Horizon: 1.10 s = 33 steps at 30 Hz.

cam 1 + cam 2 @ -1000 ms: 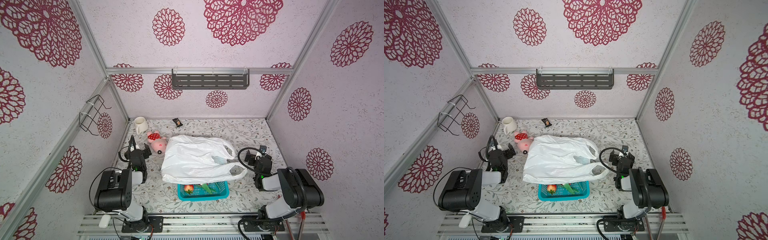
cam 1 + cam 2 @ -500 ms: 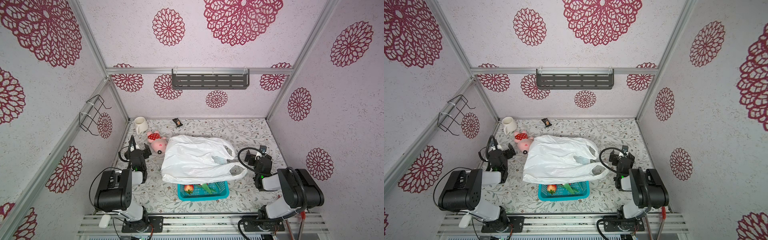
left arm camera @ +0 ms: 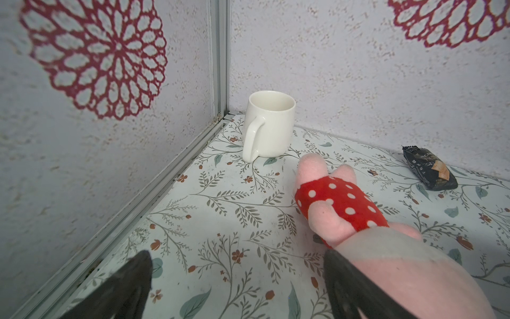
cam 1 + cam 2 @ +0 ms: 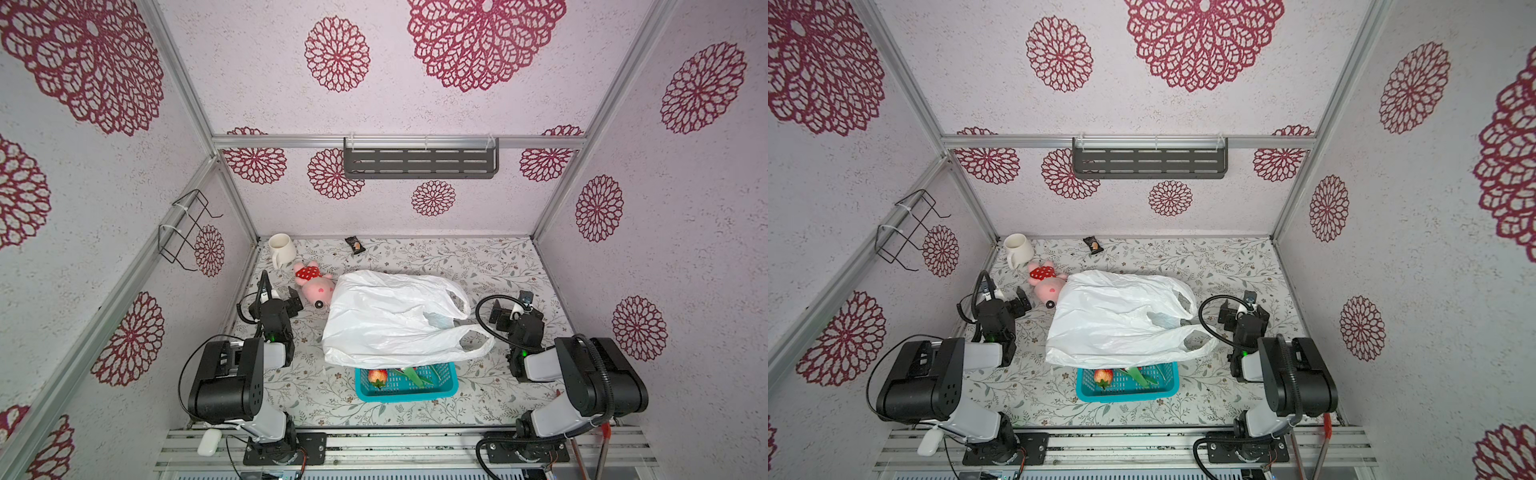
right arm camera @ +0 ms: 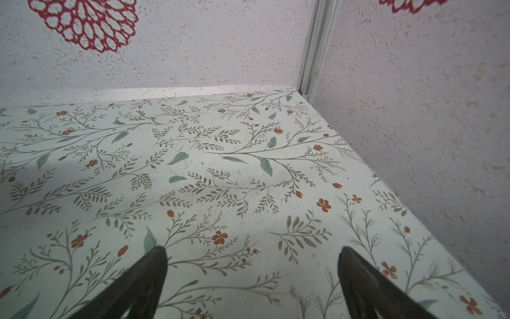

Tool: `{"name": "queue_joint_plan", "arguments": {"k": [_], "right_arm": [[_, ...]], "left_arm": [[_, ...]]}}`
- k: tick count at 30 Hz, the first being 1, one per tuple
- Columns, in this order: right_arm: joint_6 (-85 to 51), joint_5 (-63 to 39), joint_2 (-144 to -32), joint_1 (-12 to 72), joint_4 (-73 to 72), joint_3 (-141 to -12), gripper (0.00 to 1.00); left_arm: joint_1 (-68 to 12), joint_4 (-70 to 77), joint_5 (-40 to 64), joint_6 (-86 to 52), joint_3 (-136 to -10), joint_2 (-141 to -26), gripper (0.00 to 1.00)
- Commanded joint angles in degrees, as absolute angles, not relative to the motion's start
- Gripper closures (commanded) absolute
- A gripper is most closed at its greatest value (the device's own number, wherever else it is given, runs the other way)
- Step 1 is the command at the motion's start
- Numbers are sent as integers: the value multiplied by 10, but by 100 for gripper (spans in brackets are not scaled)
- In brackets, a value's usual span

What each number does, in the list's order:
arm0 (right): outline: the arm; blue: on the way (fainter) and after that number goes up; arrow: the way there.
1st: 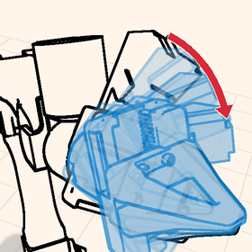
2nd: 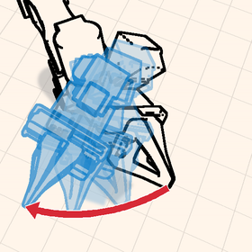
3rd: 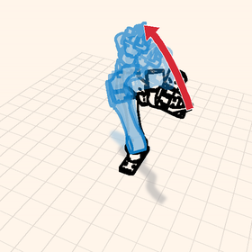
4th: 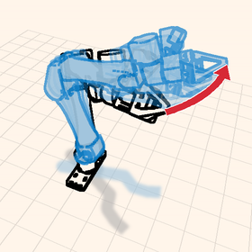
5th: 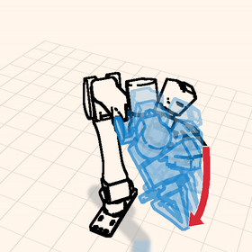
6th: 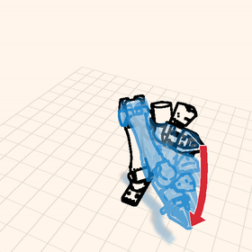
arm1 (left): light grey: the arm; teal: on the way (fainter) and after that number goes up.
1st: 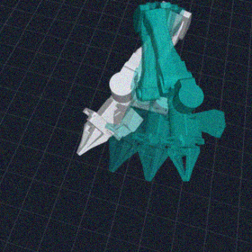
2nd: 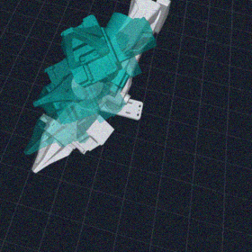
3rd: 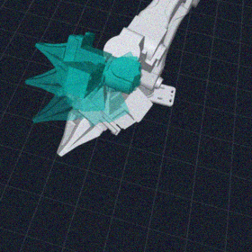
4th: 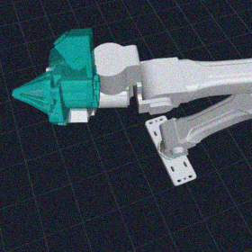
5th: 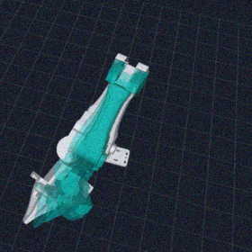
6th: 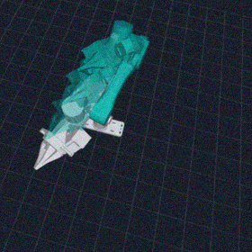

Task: Place the fruits into the plastic bag
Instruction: Move the plastic bag to the bin.

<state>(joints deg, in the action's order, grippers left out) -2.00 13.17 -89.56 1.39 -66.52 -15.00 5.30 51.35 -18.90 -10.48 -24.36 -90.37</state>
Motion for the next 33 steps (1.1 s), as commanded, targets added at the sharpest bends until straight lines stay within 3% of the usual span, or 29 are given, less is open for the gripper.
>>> {"name": "queue_joint_plan", "arguments": {"k": [1,3,5,6,10,12,16,20,29,33], "right_arm": [[-17,134,-878,14,-685,-147,1],[-37,182,-843,15,-607,-174,1],[-72,226,-789,13,-411,-252,1],[-92,238,-775,14,-344,-285,1],[-185,286,-724,70,-169,-363,3],[-219,334,-709,126,-139,-371,3],[-355,386,-722,229,-60,-387,5],[-362,417,-780,318,-32,-411,4],[-444,475,-827,430,73,-427,3],[-398,418,-818,441,72,-430,2]], "left_arm": [[58,514,-186,-90,-236,-889,1],[56,435,-195,-91,-275,-864,1],[57,161,-198,-121,-408,-840,1],[56,105,-192,-128,-448,-840,1],[7,95,-219,-134,-481,-813,1],[-23,104,-282,-167,-485,-796,1],[-82,-25,-325,-269,-559,-796,1],[-191,-98,-369,-274,-623,-824,1],[-385,-174,-392,-275,-747,-889,1],[-419,-192,-367,-254,-802,-914,1]]}}
